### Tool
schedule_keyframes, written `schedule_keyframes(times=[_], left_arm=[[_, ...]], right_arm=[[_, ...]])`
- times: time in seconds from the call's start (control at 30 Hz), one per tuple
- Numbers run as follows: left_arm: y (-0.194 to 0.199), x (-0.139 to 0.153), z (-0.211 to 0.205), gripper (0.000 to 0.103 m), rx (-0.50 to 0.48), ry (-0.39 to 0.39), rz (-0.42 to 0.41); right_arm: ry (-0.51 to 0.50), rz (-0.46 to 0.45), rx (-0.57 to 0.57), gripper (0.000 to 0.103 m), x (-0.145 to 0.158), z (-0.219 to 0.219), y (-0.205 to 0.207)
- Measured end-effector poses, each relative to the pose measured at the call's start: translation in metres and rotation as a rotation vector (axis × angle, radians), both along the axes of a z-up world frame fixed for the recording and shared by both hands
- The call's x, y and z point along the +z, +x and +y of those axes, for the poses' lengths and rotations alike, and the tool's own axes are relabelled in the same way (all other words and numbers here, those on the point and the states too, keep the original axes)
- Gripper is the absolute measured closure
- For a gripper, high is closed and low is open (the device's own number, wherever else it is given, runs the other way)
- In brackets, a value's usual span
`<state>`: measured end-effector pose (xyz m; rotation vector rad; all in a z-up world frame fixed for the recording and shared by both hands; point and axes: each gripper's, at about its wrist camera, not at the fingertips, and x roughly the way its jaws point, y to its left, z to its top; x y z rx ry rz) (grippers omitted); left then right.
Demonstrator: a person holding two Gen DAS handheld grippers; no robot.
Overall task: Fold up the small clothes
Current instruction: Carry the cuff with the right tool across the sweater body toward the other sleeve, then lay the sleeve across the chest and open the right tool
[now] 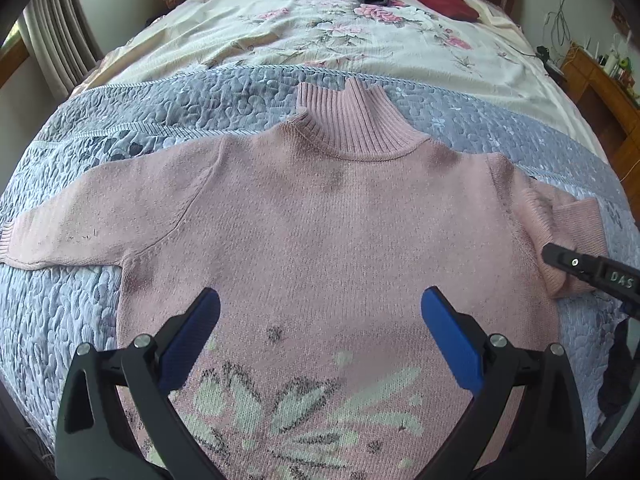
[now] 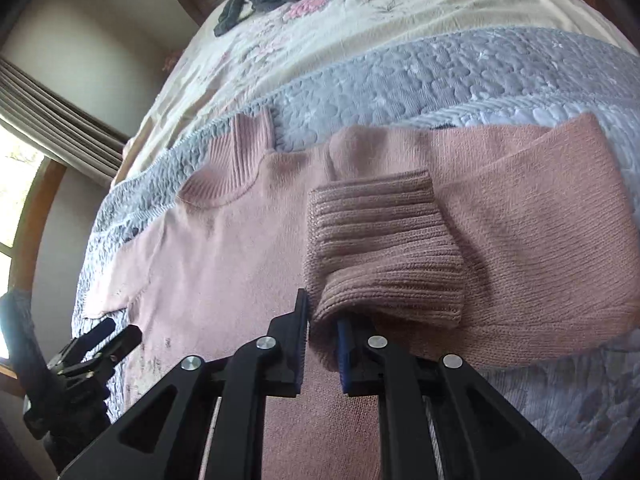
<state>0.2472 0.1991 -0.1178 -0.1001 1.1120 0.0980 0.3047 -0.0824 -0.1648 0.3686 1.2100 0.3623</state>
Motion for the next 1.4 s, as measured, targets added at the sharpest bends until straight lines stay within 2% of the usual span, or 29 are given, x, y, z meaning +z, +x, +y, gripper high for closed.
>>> schedule_keyframes(times=[0.13,0.17,0.27,0.33,0.5,0.63,0.67,0.77,0.8,0.87,0.97,1.03,1.2,1.4], left_arm=[[0.005,-0.002,-0.006,0.003,-0.011,-0.017,0.023],[0.007,-0.003,-0.009,0.003,-0.018,-0.028,0.031],[0.012,-0.007,-0.025,0.003,-0.053,-0.079,0.06],[0.017,-0.01,-0.041,0.004,-0.082,-0.11,0.077],[0.034,-0.025,-0.097,0.005,-0.161,-0.182,0.121],[0.048,-0.044,-0.137,0.01,-0.184,-0.264,0.182],[0.052,-0.049,-0.145,0.012,-0.187,-0.276,0.195],[0.064,-0.065,-0.159,0.031,-0.182,-0.305,0.242],[0.067,-0.07,-0.162,0.035,-0.175,-0.325,0.26],[0.071,-0.074,-0.166,0.039,-0.161,-0.317,0.269],[0.072,-0.068,-0.17,0.075,-0.172,-0.338,0.243],[0.071,-0.061,-0.168,0.085,-0.174,-0.338,0.22],[0.063,-0.04,-0.141,0.088,-0.172,-0.392,0.152],[0.062,-0.02,-0.085,0.088,-0.117,-0.35,0.087]], right_arm=[[0.004,0.065,0.049,0.085,-0.024,0.002,-0.007],[0.014,0.069,0.07,0.085,-0.025,0.001,-0.012],[0.044,0.048,0.119,0.075,-0.016,-0.01,-0.033],[0.051,0.026,0.098,0.068,-0.006,-0.03,-0.049],[0.05,-0.011,-0.01,0.067,0.009,-0.093,-0.091],[0.021,-0.03,-0.08,0.066,0.015,-0.128,-0.114],[0.015,-0.035,-0.094,0.066,0.016,-0.134,-0.119],[0.003,-0.054,-0.12,0.066,0.018,-0.147,-0.132],[-0.001,-0.06,-0.125,0.066,0.019,-0.151,-0.136],[-0.013,-0.067,-0.132,0.066,0.019,-0.155,-0.143],[-0.028,-0.065,-0.137,0.066,0.016,-0.154,-0.146],[-0.027,-0.057,-0.141,0.066,0.014,-0.151,-0.145],[-0.009,-0.055,-0.145,0.066,0.015,-0.137,-0.132],[0.063,-0.03,-0.196,0.066,0.013,-0.136,-0.104]])
